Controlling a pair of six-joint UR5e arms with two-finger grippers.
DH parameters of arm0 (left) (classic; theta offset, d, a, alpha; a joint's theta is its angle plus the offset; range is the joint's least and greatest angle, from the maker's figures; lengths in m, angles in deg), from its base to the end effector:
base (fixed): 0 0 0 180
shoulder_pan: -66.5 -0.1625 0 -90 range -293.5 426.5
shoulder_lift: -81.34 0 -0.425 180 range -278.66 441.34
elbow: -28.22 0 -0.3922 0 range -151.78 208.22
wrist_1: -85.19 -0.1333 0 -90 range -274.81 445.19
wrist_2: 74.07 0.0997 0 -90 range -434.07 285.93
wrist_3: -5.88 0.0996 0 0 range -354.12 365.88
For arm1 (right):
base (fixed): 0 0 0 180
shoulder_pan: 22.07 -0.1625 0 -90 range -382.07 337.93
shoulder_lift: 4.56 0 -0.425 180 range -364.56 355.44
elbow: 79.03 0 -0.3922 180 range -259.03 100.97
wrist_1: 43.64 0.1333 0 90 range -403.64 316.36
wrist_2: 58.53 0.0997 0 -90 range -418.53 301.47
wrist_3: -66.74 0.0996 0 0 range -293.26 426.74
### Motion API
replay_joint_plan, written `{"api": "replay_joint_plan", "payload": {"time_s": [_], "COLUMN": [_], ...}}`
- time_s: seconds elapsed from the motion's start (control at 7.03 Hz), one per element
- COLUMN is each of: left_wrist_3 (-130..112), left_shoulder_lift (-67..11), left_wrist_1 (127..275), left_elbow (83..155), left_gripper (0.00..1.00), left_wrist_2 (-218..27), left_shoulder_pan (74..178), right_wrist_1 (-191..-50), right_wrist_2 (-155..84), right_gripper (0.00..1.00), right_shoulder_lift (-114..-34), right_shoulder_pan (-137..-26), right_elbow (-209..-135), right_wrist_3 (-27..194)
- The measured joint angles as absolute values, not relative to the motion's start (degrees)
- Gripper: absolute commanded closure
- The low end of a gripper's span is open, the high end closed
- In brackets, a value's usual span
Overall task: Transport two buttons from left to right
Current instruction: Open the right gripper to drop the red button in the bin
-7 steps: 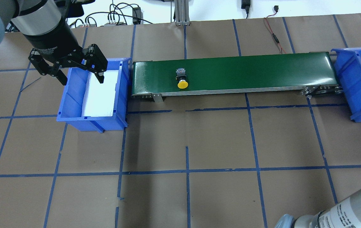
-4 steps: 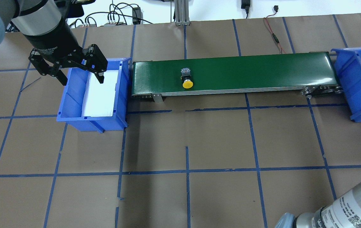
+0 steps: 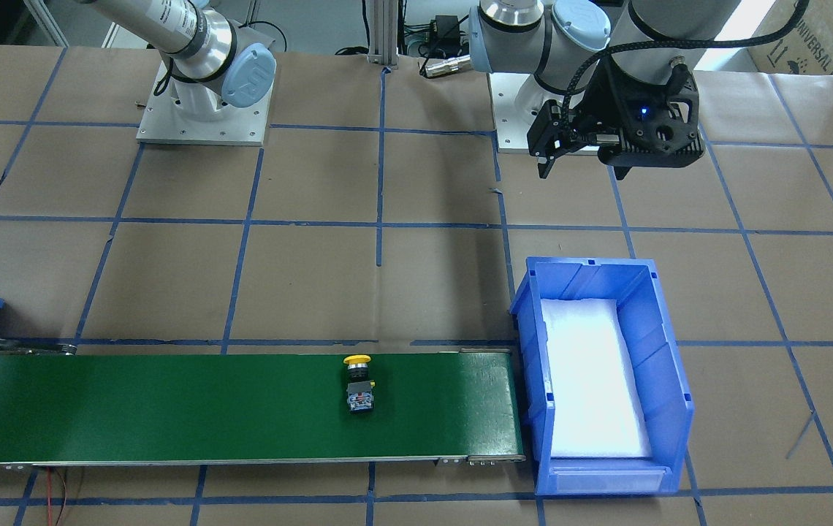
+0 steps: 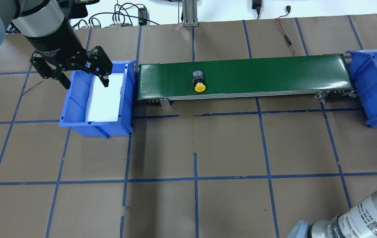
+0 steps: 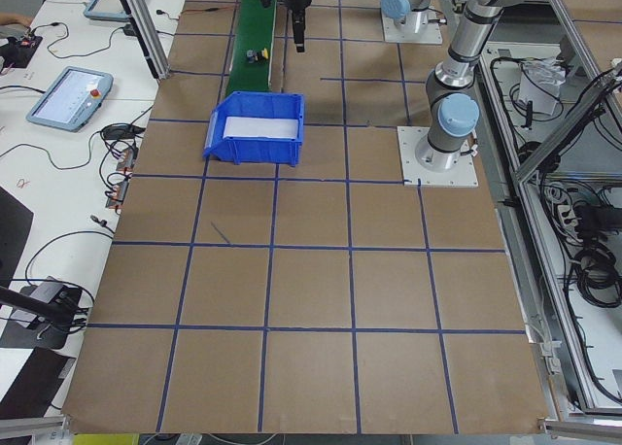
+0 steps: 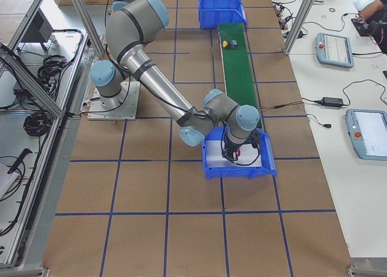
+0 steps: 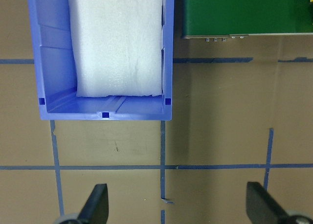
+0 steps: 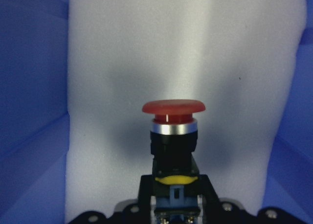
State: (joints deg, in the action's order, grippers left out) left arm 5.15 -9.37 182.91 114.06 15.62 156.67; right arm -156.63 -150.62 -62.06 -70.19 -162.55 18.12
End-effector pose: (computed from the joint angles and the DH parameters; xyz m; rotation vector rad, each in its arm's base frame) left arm -0.1353 -0.4884 0.5043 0.0156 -3.1346 -0.1169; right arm -0.3541 -0.5892 0.2442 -0.1854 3.1227 0.0988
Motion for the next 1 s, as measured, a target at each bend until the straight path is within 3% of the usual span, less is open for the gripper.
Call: {"api": "replay_joint_plan", "payload": {"time_s": [0.43,1.0], "left_wrist_3": [5.1,4.9], "left_shoulder_lift": [-9.4,-9.4], "left_wrist_1": [182.8,182.9], "left_elbow": [114.0,113.8], "left_gripper": [0.0,0.0], "left_wrist_2": [15.6,15.6], "left_shoulder_pan": [156.7,156.7], "right_wrist_1": [-160.2,-150.0], "right_wrist_2": [-152.6,-153.7], "right_gripper": [0.0,0.0], "right_shoulder_lift": [-64.5,-76.9], "right_shoulder_pan": [-69.9,-70.9], "right_elbow": [-165.1,-166.4], "right_wrist_3": [21.2,27.2]}}
